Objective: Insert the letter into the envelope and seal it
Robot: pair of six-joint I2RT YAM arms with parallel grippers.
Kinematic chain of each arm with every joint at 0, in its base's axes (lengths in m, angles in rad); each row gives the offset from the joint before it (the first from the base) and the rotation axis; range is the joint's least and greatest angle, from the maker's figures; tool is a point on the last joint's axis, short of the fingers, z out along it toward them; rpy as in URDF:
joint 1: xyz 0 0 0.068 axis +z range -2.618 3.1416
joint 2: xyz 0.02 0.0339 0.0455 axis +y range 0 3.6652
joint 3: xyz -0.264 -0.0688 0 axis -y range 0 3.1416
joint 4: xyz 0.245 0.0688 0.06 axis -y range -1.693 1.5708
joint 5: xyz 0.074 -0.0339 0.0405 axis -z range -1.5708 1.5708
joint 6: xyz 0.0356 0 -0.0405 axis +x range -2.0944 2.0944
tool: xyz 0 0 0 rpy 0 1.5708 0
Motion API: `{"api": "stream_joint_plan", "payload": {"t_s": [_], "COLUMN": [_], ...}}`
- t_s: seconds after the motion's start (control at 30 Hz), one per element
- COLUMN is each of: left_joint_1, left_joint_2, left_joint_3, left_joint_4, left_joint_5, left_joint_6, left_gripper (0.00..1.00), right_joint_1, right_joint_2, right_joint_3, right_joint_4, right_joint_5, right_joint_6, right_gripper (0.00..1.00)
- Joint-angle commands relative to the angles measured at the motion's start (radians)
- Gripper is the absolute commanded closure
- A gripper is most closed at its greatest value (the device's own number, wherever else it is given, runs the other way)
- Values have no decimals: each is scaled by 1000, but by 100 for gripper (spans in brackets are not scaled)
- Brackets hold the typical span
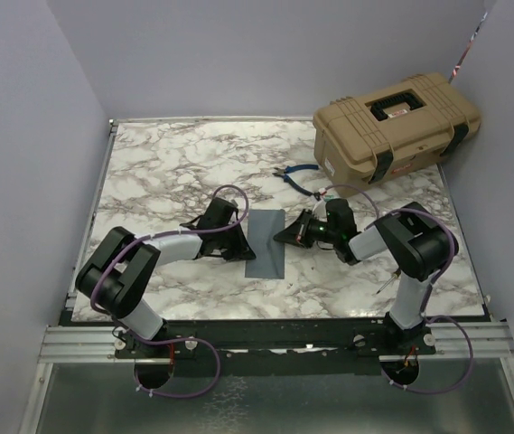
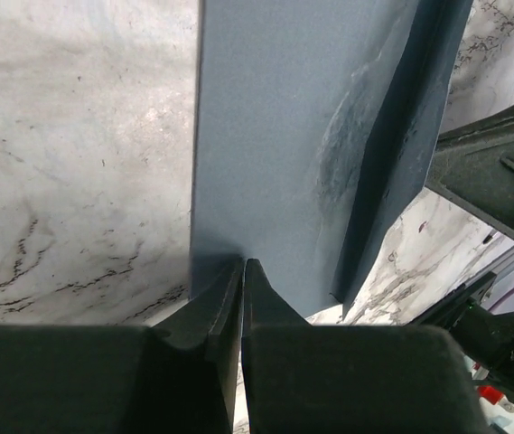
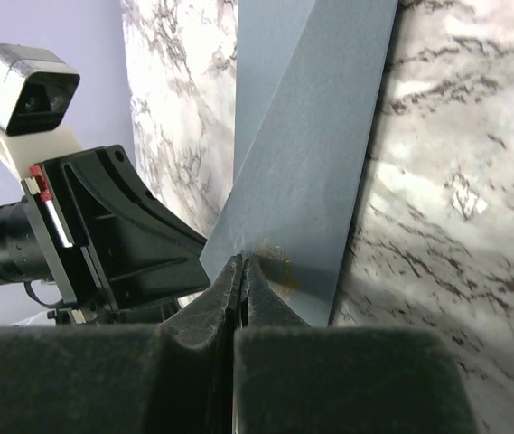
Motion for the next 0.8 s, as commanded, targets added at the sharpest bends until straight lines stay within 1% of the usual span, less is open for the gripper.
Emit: {"api": "stream_joint_plan", "payload": {"t_s": [0.0,0.13,0.47,0.53,0.63,0.77], "left_joint_1": [-4,-5,-4,-4,-4,-3], "left_joint_2": [69,80,96,97,85,49], "left_joint_3": [-21,-12,-1,7,38,126], "left_joint_4": [-114,-119,-122,-121,-121,-119], "left_joint_5": [-112,-114,-113,-99,-67,-29], "left_joint_6": [58,64,65,70,78,97], "left_gripper": [94,95,98,100,100,100], "right_joint_1": [5,4,9,15,30,59], "right_joint_2": [50,82,109,99,89,77], "right_joint_3": [40,61,66,66,73,105], "right_joint_4": [50,45,-52,-110,-211,-374], "right_joint_5": [-24,-31,-15,32,111,228], "right_joint_6": [-11,-7,-49,-68,-115,-199], "right_gripper": [100,100,100,100,100,100]}}
